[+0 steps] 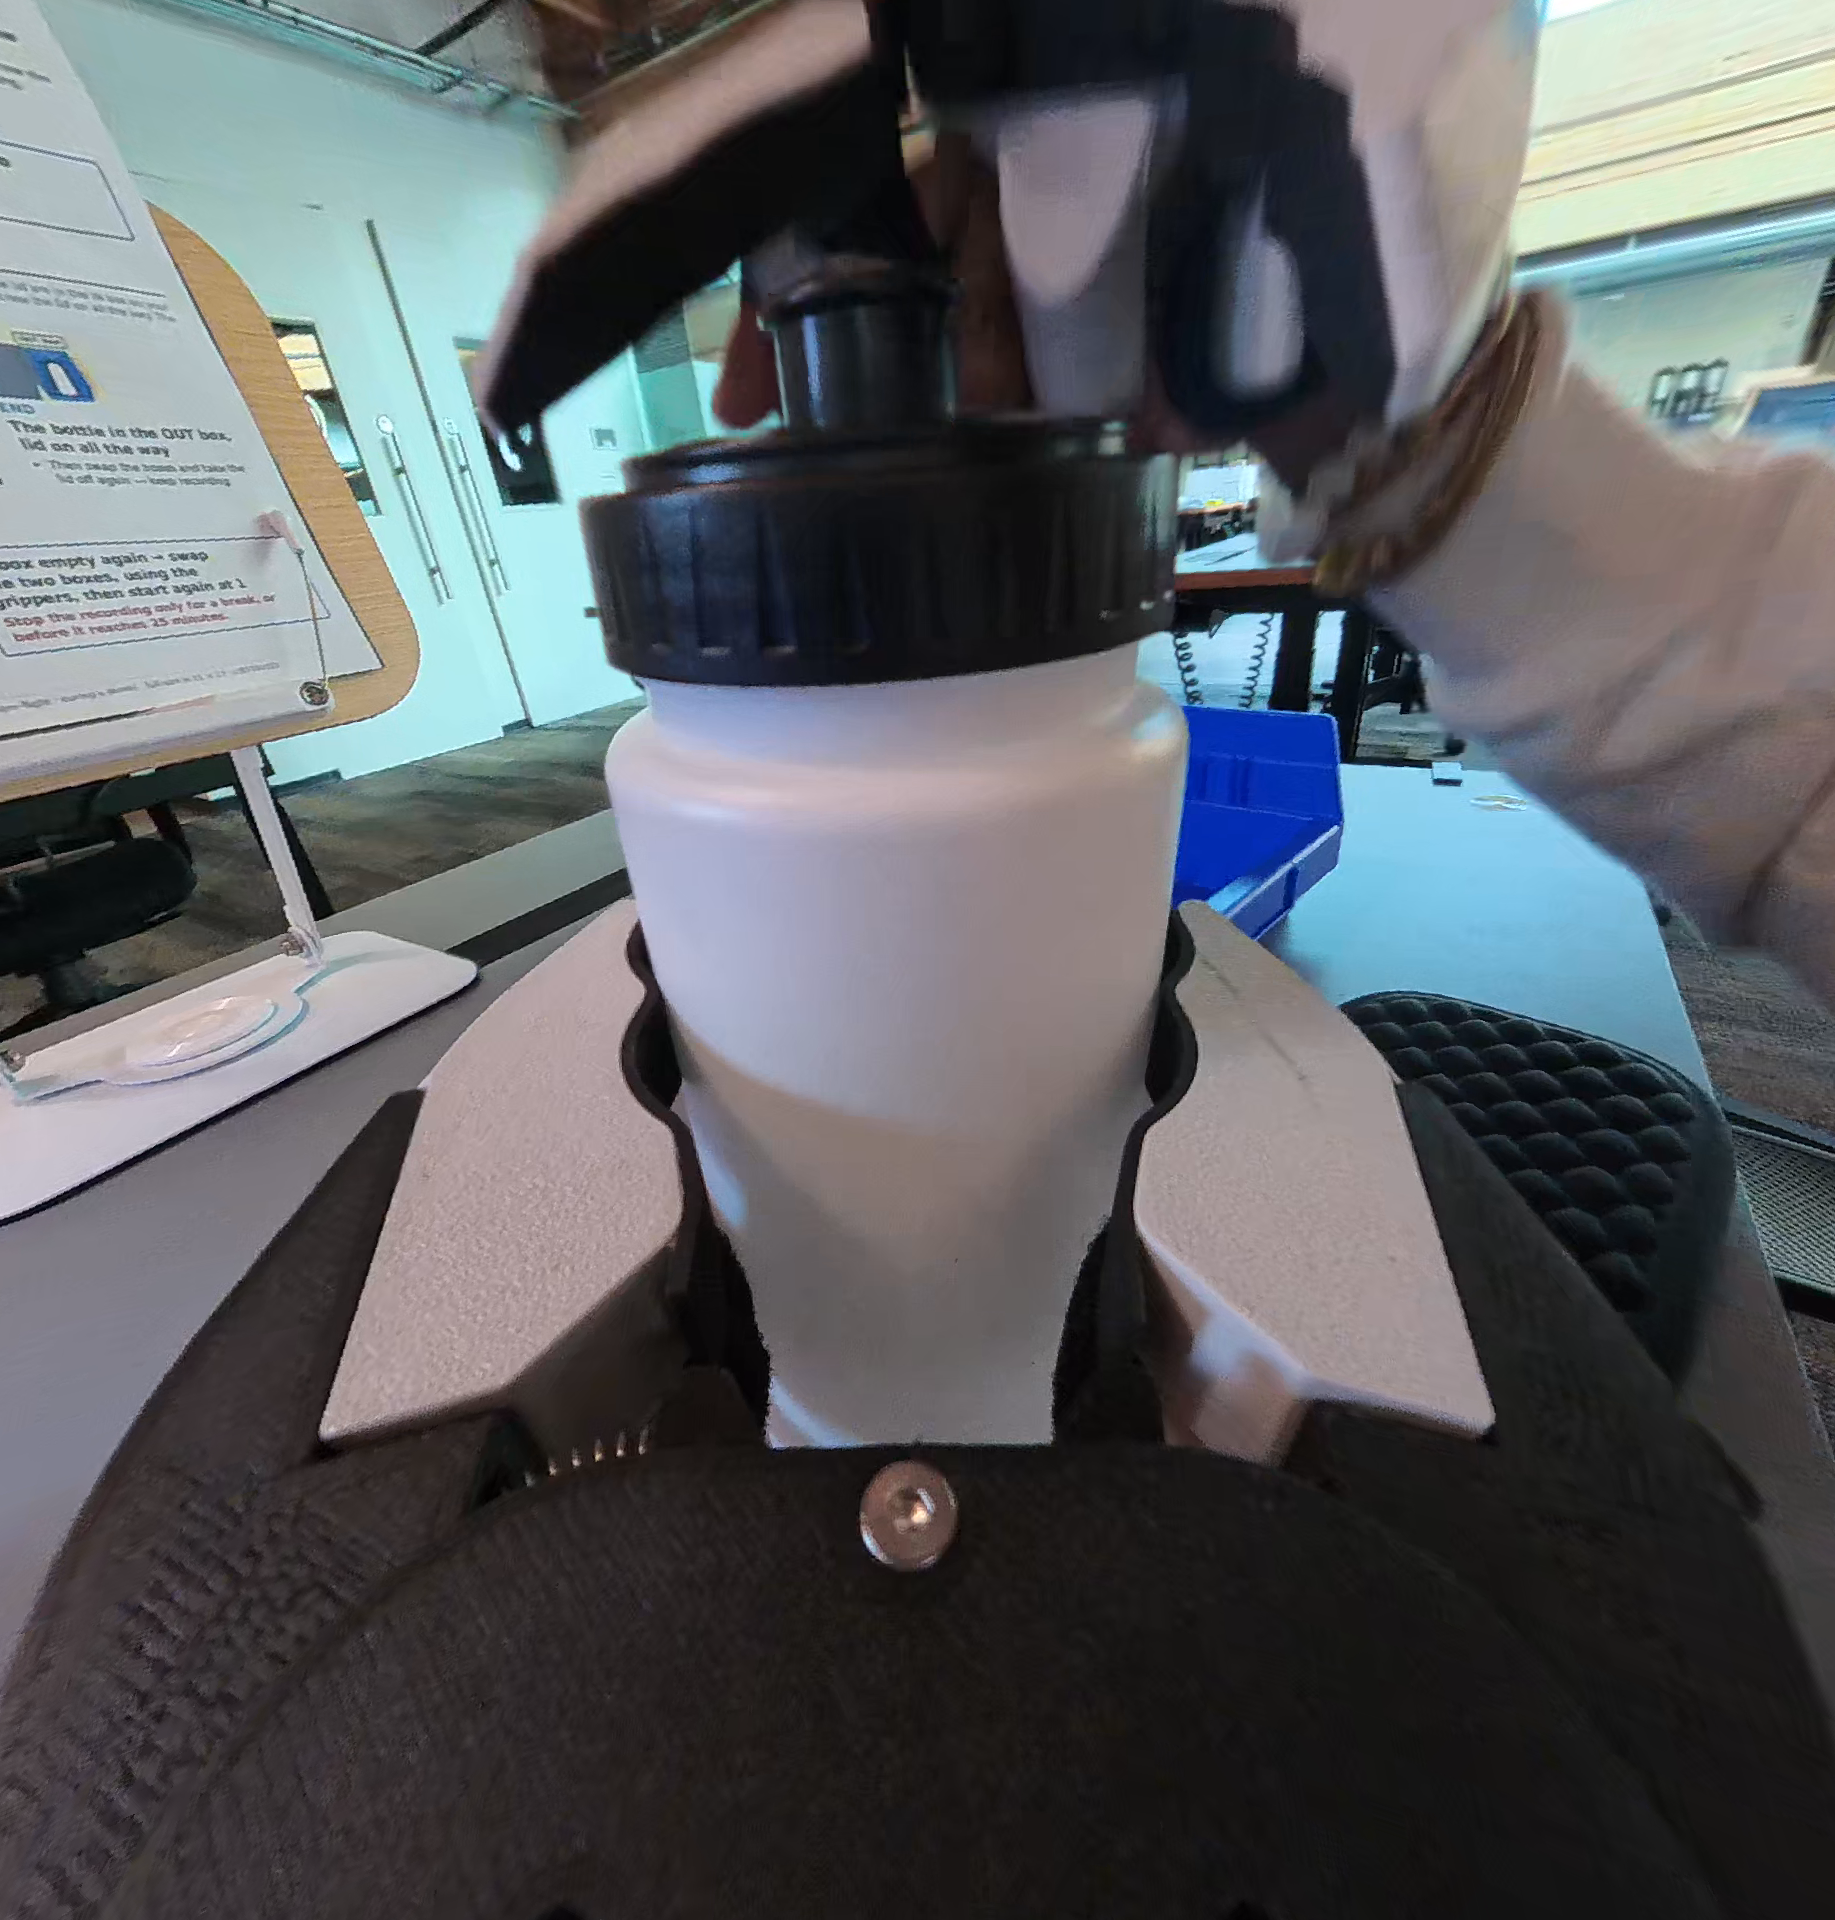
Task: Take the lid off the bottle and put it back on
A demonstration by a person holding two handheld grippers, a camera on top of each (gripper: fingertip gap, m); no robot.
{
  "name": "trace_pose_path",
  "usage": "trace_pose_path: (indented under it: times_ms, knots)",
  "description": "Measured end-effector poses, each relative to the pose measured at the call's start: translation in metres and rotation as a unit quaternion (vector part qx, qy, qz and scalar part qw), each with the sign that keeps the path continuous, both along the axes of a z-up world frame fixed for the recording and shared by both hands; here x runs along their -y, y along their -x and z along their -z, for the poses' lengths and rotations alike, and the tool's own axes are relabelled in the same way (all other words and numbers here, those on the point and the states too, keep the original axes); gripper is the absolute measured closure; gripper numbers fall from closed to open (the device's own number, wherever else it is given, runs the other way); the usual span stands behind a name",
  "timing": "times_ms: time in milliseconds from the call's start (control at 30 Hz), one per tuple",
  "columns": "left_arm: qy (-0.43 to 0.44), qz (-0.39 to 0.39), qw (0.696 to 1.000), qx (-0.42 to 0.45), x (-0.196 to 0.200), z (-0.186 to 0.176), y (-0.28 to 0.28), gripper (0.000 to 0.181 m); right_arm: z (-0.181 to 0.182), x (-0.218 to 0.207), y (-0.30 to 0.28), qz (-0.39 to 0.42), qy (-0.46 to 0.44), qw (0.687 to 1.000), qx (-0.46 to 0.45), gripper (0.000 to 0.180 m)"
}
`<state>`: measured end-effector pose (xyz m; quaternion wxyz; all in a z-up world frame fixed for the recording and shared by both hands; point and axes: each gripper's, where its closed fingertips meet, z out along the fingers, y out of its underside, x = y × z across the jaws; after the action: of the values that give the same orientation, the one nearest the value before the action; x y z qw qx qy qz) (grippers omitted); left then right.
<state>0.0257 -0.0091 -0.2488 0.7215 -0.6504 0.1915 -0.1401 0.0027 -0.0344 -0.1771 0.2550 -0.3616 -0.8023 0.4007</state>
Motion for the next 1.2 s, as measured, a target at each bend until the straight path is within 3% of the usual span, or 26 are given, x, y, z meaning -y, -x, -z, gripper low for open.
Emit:
trace_pose_path:
  times_ms: [100, 233, 300, 433, 633, 733, 833, 1000, 1200]
  knots:
    - [0.0, 0.011, 1.0, 0.005, 0.001, 0.0, -0.003, 0.091, 0.02, 0.01, -0.002, -0.016, 0.067, 0.995, -0.067, 0.068]
    - [-0.002, 0.015, 1.0, 0.006, 0.001, 0.0, -0.004, 0.091, 0.02, 0.017, 0.005, -0.004, 0.113, 0.985, -0.131, 0.097]
    - [-0.002, 0.011, 1.0, 0.007, 0.001, 0.0, -0.004, 0.091, 0.02, 0.015, 0.007, 0.023, 0.118, 0.982, -0.147, 0.102]
    - [0.001, -0.011, 1.0, 0.01, 0.0, 0.001, -0.001, 0.091, 0.021, 0.009, 0.012, 0.131, 0.123, 0.968, -0.175, 0.102]
    - [0.002, -0.03, 1.0, 0.007, -0.001, 0.001, 0.002, 0.092, 0.024, 0.001, 0.005, 0.343, 0.095, 0.914, -0.196, 0.103]
    - [0.007, -0.029, 0.999, 0.023, -0.001, 0.001, 0.007, 0.092, 0.025, 0.015, -0.009, 0.338, 0.109, 0.916, -0.19, 0.097]
    - [0.006, -0.03, 0.999, 0.019, -0.001, 0.001, 0.007, 0.092, 0.026, 0.026, -0.026, 0.3, 0.134, 0.93, -0.163, 0.114]
    - [-0.007, -0.017, 1.0, 0.005, 0.0, 0.0, 0.0, 0.092, 0.008, -0.002, -0.028, 0.289, 0.127, 0.921, -0.228, 0.101]
    - [-0.011, 0.0, 1.0, 0.008, 0.002, -0.001, -0.002, 0.092, 0.007, 0.015, 0.005, 0.135, 0.148, 0.954, -0.225, 0.089]
